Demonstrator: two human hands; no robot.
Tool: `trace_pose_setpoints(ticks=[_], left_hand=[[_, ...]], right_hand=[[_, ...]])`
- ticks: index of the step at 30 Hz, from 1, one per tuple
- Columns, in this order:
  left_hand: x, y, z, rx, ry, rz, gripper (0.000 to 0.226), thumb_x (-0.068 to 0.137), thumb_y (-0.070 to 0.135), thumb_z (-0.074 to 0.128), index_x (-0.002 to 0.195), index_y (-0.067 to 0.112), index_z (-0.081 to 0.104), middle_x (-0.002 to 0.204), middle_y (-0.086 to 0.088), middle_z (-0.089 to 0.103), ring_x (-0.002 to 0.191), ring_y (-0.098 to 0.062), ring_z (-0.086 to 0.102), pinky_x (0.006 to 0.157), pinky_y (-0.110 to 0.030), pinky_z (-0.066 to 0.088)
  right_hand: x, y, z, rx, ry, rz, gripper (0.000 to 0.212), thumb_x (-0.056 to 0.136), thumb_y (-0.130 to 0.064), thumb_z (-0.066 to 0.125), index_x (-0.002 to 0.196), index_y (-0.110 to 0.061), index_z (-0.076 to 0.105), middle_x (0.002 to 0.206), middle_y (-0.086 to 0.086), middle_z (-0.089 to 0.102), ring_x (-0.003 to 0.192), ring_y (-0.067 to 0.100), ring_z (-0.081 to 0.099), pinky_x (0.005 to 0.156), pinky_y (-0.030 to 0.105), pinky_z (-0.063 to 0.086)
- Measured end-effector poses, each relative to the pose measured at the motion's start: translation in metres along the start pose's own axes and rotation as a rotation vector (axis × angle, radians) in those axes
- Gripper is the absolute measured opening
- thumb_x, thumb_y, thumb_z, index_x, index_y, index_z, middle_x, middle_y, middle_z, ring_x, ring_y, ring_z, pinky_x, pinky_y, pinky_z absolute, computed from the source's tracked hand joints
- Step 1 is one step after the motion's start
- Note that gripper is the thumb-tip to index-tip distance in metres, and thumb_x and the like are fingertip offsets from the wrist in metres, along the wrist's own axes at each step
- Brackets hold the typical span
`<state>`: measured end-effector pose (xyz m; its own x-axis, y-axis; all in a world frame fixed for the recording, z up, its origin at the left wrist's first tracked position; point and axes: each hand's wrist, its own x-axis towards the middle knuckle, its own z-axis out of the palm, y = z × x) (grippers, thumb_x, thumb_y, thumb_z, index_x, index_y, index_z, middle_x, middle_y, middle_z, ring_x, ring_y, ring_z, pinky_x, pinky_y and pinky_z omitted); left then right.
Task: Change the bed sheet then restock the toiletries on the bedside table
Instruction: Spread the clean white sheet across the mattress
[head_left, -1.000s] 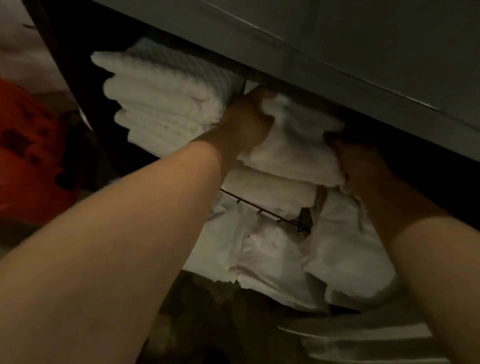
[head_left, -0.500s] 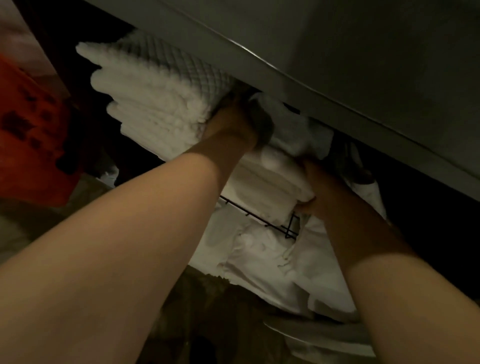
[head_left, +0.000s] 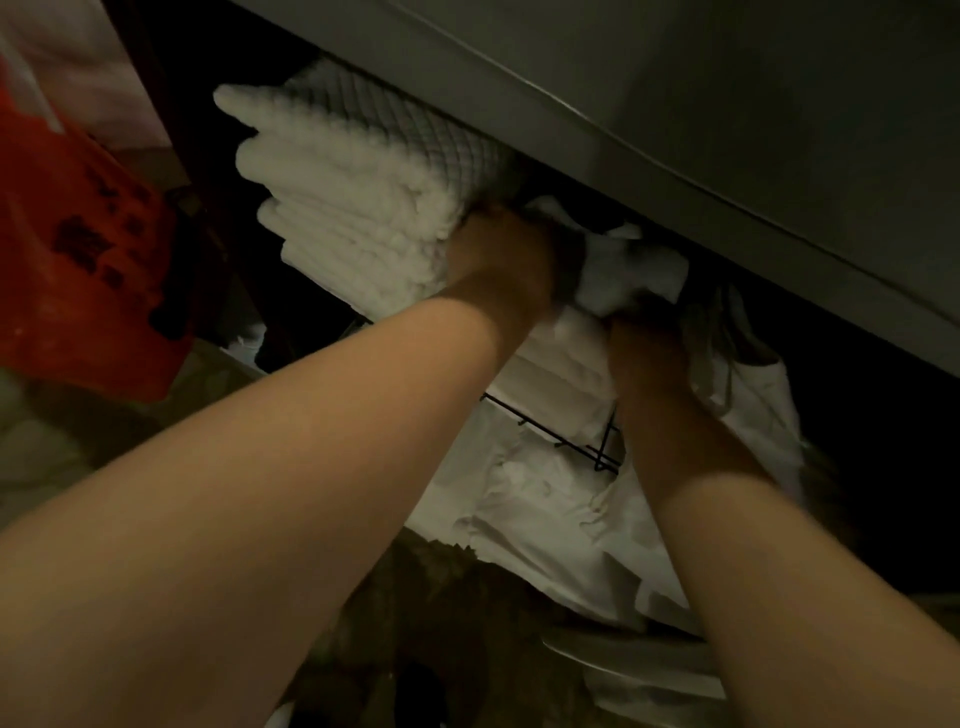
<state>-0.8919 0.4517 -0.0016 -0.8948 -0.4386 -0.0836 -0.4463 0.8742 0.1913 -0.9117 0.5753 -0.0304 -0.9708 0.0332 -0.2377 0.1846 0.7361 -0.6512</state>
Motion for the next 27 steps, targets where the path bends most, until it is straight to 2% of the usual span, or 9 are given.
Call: trace_pose_setpoints(ticks=[2, 4, 6, 10, 14, 16, 21, 24, 27], left_hand=[[-0.003, -0.007, 0.009, -0.017, 0.031, 0.029, 0.042, 0.098, 0.024, 0.037, 0.136, 0.009, 0.047, 0.141, -0.018, 0.039, 0.132, -0.036, 0.033, 0.104, -0.042, 0.032], [-0.013, -0.013, 0.031, 0.019, 0.195, 0.301, 0.045, 0.096, 0.031, 0.032, 0.134, 0.016, 0.052, 0.142, -0.017, 0.042, 0.134, -0.04, 0.031, 0.108, -0.051, 0.025], [-0.023, -0.02, 0.046, -0.005, 0.159, 0.431, 0.052, 0.097, 0.041, 0.02, 0.142, 0.027, 0.04, 0.152, -0.008, 0.031, 0.142, -0.035, 0.02, 0.11, -0.06, 0.014], [-0.028, -0.032, 0.071, -0.192, -0.046, 0.232, 0.049, 0.101, 0.043, 0.017, 0.15, 0.037, 0.012, 0.159, 0.007, 0.005, 0.147, -0.022, -0.001, 0.114, -0.056, 0.001], [-0.029, -0.025, 0.07, -0.299, 0.062, 0.245, 0.05, 0.1, 0.047, 0.019, 0.149, 0.038, 0.014, 0.159, 0.006, 0.009, 0.147, -0.023, 0.001, 0.114, -0.056, 0.003], [-0.028, -0.023, 0.07, -0.317, 0.026, 0.265, 0.051, 0.099, 0.05, 0.019, 0.149, 0.041, 0.011, 0.159, 0.006, 0.005, 0.147, -0.023, -0.001, 0.113, -0.058, 0.001], [-0.022, -0.02, 0.071, -0.161, -0.084, 0.303, 0.051, 0.099, 0.05, 0.021, 0.149, 0.041, 0.011, 0.16, 0.005, 0.001, 0.146, -0.026, -0.006, 0.111, -0.06, -0.006], [-0.026, -0.014, 0.067, -0.146, -0.079, 0.304, 0.052, 0.1, 0.047, 0.022, 0.15, 0.037, 0.012, 0.16, 0.002, 0.003, 0.146, -0.028, -0.005, 0.112, -0.059, -0.004], [-0.037, -0.023, 0.065, -0.164, -0.073, 0.323, 0.053, 0.1, 0.045, 0.023, 0.15, 0.033, 0.011, 0.16, 0.001, 0.003, 0.146, -0.028, -0.003, 0.115, -0.054, 0.001]], right_hand=[[-0.003, 0.007, 0.006, 0.238, -0.033, 0.097, 0.04, 0.1, -0.009, 0.036, 0.139, -0.007, 0.04, 0.147, 0.017, 0.034, 0.137, 0.031, 0.031, 0.105, 0.034, 0.029], [-0.006, 0.019, 0.009, 0.481, -0.022, 0.107, 0.049, 0.097, -0.011, 0.045, 0.144, -0.012, 0.032, 0.146, 0.011, 0.036, 0.133, 0.026, 0.036, 0.097, 0.025, 0.033], [0.0, 0.024, 0.005, 0.549, -0.018, 0.171, 0.058, 0.095, -0.017, 0.049, 0.147, -0.014, 0.025, 0.148, 0.012, 0.033, 0.133, 0.029, 0.036, 0.097, 0.027, 0.036], [-0.007, 0.027, 0.003, 0.749, -0.331, 0.552, 0.07, 0.085, -0.06, 0.051, 0.144, -0.027, 0.032, 0.14, 0.012, 0.041, 0.126, 0.036, 0.042, 0.092, 0.045, 0.04], [0.007, 0.008, 0.012, 0.816, -0.31, 0.459, 0.091, 0.062, -0.061, 0.068, 0.141, -0.031, 0.034, 0.141, 0.007, 0.042, 0.127, 0.035, 0.041, 0.103, 0.053, 0.036], [0.023, 0.007, 0.017, 0.707, -0.137, 0.344, 0.102, 0.053, -0.056, 0.072, 0.142, -0.023, 0.035, 0.141, 0.01, 0.043, 0.127, 0.033, 0.043, 0.104, 0.05, 0.039], [0.007, 0.036, 0.017, 0.282, 0.016, 0.14, 0.073, 0.093, -0.033, 0.054, 0.148, -0.005, 0.016, 0.151, 0.019, 0.023, 0.138, 0.034, 0.026, 0.112, 0.04, 0.026], [-0.01, 0.039, 0.016, -0.238, 0.219, -0.355, 0.058, 0.094, -0.031, 0.032, 0.139, 0.005, 0.038, 0.142, 0.029, 0.038, 0.129, 0.045, 0.04, 0.103, 0.052, 0.034], [-0.013, 0.04, 0.014, -0.5, 0.138, -0.457, 0.054, 0.088, -0.025, 0.03, 0.115, 0.01, 0.06, 0.112, 0.035, 0.06, 0.096, 0.049, 0.062, 0.077, 0.056, 0.05]])
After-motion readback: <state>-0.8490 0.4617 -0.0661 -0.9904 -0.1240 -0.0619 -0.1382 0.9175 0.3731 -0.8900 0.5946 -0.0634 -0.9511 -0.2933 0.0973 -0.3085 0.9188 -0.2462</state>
